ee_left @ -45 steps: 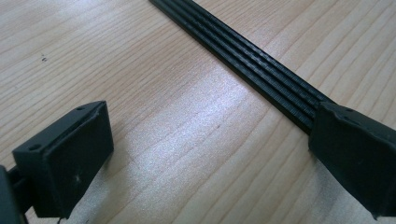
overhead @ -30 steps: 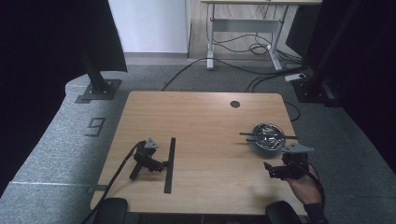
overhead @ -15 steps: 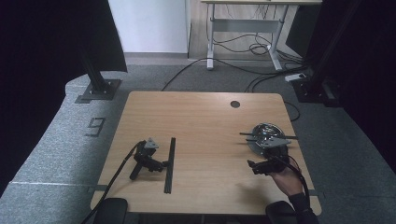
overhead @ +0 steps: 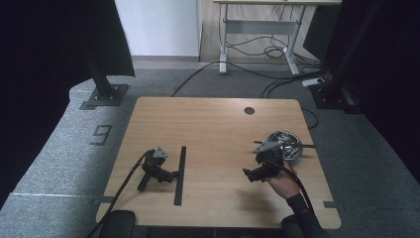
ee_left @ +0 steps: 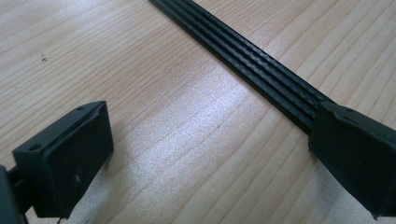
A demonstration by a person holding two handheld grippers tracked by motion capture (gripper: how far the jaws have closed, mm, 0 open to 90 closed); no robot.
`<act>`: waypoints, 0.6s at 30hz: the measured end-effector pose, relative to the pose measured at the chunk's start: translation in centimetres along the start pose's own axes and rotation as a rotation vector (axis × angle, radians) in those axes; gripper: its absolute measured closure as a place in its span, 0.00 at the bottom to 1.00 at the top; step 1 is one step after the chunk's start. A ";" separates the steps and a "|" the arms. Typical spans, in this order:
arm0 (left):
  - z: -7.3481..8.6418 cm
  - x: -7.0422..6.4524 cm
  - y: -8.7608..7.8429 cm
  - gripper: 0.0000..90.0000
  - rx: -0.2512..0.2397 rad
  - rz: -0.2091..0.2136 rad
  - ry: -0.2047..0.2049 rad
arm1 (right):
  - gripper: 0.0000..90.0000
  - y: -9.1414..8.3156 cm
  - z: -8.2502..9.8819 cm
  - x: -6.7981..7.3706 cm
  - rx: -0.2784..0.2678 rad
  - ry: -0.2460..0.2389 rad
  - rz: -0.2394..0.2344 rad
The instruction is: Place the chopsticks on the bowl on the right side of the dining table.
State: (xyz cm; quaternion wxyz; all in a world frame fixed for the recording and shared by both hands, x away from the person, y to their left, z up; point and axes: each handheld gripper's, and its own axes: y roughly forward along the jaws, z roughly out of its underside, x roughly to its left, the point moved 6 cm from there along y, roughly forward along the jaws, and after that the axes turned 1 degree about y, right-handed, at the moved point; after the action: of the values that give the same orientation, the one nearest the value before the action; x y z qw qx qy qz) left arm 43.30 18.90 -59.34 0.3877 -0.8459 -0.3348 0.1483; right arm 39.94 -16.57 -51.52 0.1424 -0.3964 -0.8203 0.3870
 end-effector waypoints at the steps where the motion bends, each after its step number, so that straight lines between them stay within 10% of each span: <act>1: 0.0 0.0 0.0 0.00 0.000 0.000 0.000 | 0.00 0.3 -0.1 0.2 0.002 -0.001 -0.009; 18: 0.0 0.0 0.0 0.00 -0.001 0.000 -0.001 | 0.00 4.9 -0.7 2.2 -0.001 -0.023 -0.033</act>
State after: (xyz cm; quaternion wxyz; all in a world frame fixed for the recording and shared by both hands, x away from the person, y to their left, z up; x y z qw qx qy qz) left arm 43.30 18.89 -59.35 0.3874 -0.8459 -0.3350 0.1484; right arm 41.52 -12.59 -54.83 0.1392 -0.3786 -0.8283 0.3888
